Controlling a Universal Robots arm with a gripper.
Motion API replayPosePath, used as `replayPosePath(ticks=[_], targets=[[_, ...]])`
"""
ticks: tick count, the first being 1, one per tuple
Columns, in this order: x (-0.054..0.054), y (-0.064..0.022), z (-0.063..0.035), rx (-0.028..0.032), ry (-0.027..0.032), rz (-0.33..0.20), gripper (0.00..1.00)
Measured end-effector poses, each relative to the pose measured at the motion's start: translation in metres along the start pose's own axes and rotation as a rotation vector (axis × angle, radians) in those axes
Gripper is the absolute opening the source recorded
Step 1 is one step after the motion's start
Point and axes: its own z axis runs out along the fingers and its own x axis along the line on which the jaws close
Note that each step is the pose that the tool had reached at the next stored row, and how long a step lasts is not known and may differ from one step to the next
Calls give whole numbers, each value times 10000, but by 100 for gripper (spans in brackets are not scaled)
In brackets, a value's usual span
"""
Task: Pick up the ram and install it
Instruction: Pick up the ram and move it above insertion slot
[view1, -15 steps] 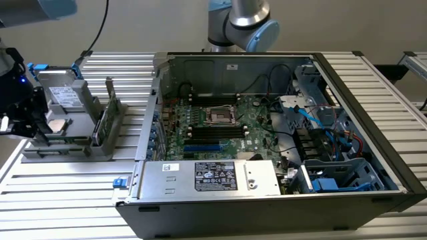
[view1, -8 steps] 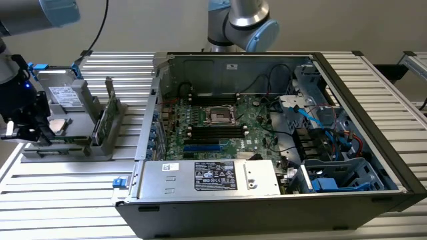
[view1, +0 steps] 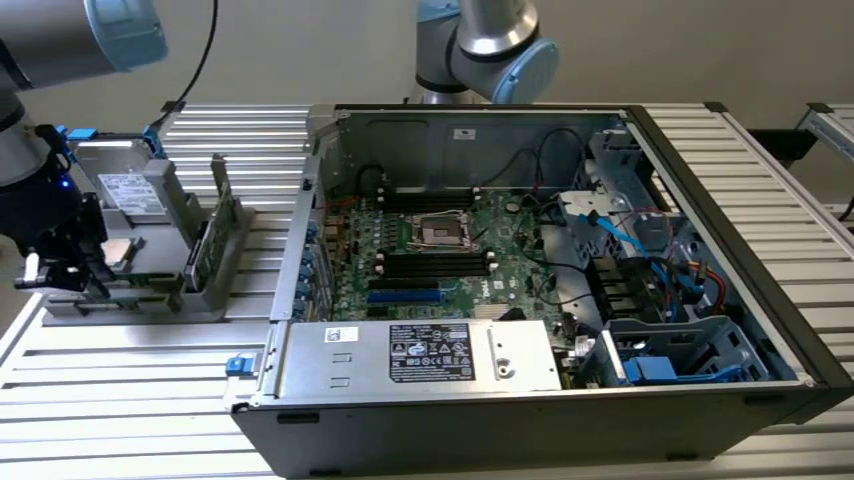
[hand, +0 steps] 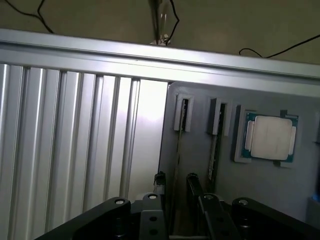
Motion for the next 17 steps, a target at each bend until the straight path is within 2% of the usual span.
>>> replayPosePath(ticks=[13,17], targets=[[0,-11,235,0,2,-84,31],[1,-23,308,3,-23,-63,31]])
